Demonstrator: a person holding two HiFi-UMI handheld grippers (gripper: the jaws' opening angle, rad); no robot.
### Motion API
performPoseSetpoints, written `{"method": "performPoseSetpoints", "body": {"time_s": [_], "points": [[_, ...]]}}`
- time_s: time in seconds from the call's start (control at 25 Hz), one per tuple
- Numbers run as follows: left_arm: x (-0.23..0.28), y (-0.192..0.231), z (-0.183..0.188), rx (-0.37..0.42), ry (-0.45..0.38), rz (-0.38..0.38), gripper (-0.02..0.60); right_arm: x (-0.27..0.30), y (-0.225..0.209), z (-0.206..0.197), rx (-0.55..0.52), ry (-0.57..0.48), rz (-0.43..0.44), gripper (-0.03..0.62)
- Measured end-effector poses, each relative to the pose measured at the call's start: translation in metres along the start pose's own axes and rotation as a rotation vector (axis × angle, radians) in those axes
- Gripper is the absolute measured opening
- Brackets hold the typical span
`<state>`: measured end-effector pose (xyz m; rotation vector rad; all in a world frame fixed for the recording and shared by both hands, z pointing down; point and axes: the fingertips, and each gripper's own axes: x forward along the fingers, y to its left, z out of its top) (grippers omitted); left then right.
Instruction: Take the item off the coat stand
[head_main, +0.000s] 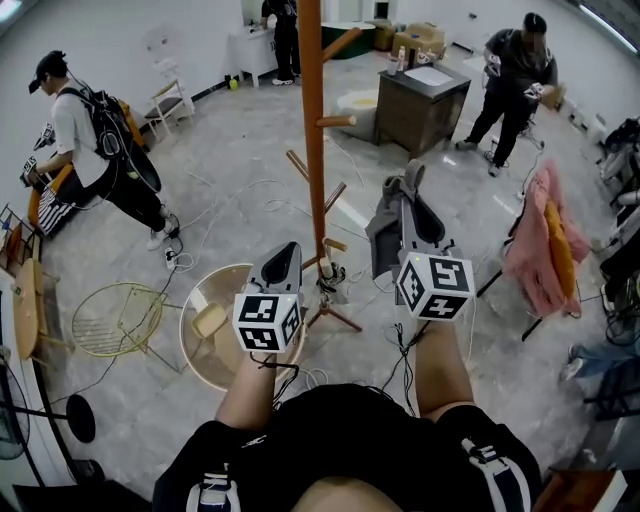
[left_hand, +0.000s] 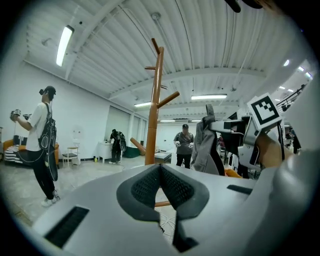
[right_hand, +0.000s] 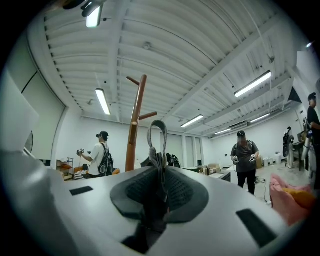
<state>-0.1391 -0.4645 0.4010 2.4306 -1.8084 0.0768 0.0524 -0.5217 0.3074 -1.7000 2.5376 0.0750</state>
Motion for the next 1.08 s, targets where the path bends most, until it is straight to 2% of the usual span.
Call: {"method": "performPoseSetpoints", "body": {"time_s": [0.16,0.32,1.08], "points": [[0.006,-0.016,-0.007,0.008,0.010,-0.040,0.017,-0.021,-0.010,-0.040,-0.040,0.050,-0.052,0.057],[0.010,-0.030,-0.005,0.022,0.008,-0.070,0.017,-0.034,-0.015,-0.058,-0.006,0.077,-0.058,0.057],[0.012,-0.035,0.001,0.030,0.010,-0.085,0.017,-0.036,-0.008,-0.054,0.027,0.070,-0.037,0.058]]}}
